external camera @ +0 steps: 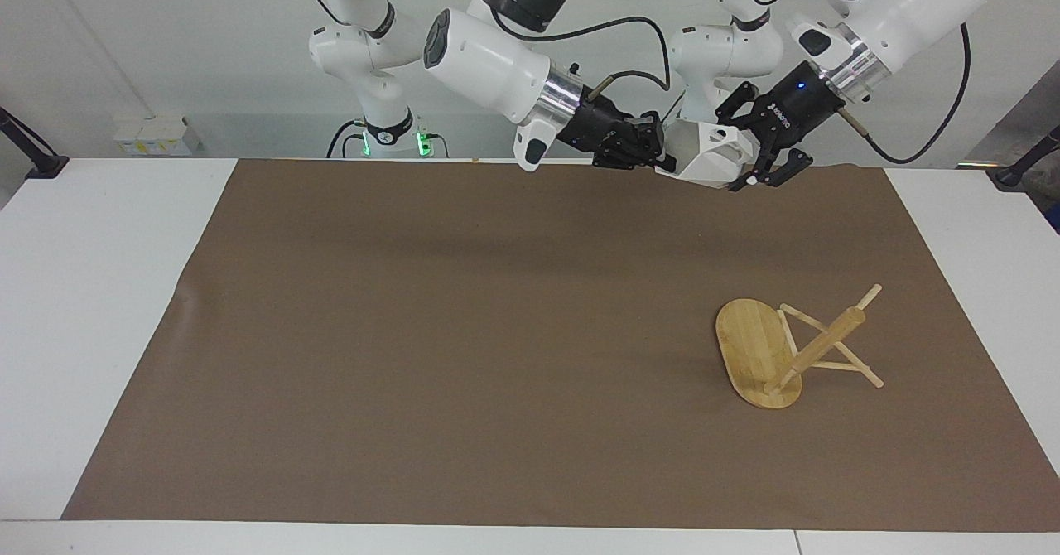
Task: Hang cup on rack
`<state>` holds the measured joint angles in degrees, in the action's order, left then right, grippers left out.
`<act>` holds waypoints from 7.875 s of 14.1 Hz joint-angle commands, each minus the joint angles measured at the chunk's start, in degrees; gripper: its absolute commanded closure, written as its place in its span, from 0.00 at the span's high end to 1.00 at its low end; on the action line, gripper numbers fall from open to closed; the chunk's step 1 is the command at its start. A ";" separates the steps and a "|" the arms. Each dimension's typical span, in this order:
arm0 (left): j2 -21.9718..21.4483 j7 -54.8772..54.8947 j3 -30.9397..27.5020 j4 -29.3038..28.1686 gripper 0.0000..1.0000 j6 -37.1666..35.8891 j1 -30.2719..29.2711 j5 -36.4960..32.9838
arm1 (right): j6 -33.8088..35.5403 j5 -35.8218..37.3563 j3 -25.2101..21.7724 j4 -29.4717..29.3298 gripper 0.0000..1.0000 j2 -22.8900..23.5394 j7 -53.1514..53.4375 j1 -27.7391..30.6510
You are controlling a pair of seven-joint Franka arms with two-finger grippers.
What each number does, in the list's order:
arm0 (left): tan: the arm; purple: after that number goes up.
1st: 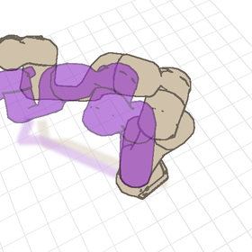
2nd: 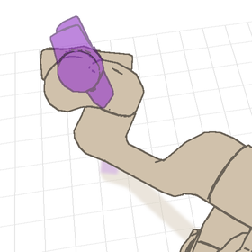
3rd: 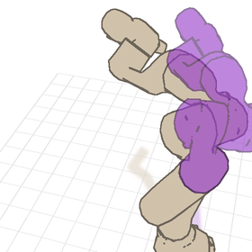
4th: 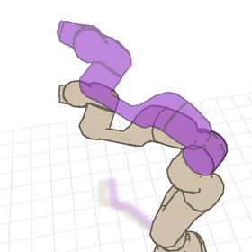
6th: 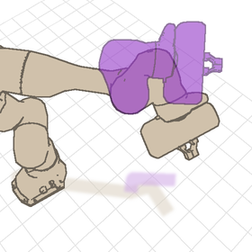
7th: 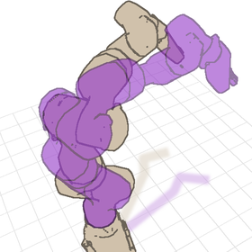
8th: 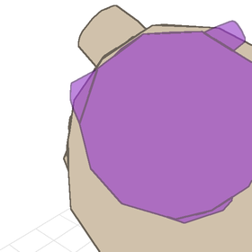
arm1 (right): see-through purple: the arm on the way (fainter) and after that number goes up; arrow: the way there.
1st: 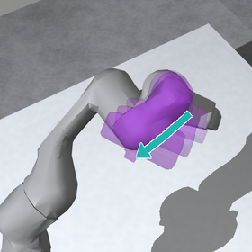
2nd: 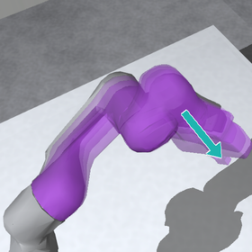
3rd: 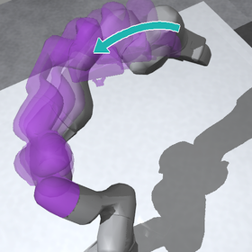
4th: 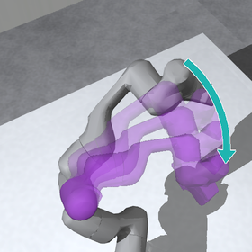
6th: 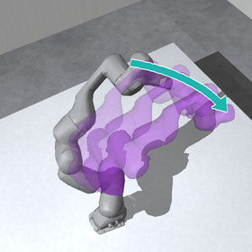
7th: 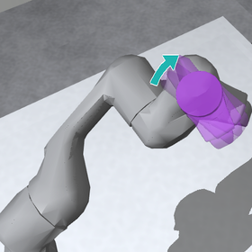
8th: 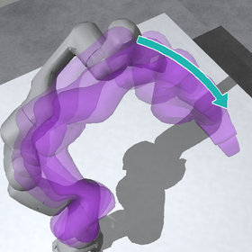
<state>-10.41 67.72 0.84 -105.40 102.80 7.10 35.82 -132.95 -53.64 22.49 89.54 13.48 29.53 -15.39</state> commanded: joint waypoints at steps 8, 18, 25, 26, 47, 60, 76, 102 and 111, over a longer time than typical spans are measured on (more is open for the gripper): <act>-2.34 -9.35 1.61 -1.04 0.00 0.56 0.99 0.74 | -1.79 -0.41 0.18 0.54 0.31 0.23 0.00 -0.08; -2.34 -16.19 2.76 -0.95 0.00 1.44 0.99 -3.03 | -1.79 8.68 -0.43 1.42 1.00 -1.17 -1.50 1.06; -2.25 -33.75 5.39 -1.48 0.00 3.37 0.99 -11.91 | 6.53 19.36 -0.43 4.85 1.00 -7.41 -1.59 13.61; -2.25 -37.45 5.92 -1.39 0.00 3.81 1.08 -13.57 | 10.56 19.45 -0.43 4.85 1.00 -8.55 -1.50 15.46; 10.84 -54.36 6.63 -0.95 0.00 19.27 -4.45 -18.77 | 31.69 55.05 -2.72 12.41 1.00 -20.07 -29.36 37.36; 16.82 -59.89 5.75 -0.77 0.00 26.31 -5.08 -18.86 | 36.88 54.17 -3.16 11.00 1.00 -20.07 -29.27 36.75; 15.95 -72.73 5.05 -0.77 0.99 21.21 -6.13 -30.45 | 36.97 54.17 -3.25 11.00 1.00 -20.07 -29.18 36.83; 11.20 -62.71 5.75 18.30 1.00 -14.29 -7.90 -35.03 | 36.97 54.17 -3.24 11.00 1.00 -20.07 -29.27 36.83; 8.74 -62.45 -1.45 18.65 1.00 -17.62 -0.60 -34.77 | 36.97 54.17 -3.16 11.00 1.00 -20.07 -29.27 36.83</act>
<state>-1.19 4.65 1.93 -87.29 87.68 3.69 2.05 -96.72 0.88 19.35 100.44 -5.84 1.66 21.16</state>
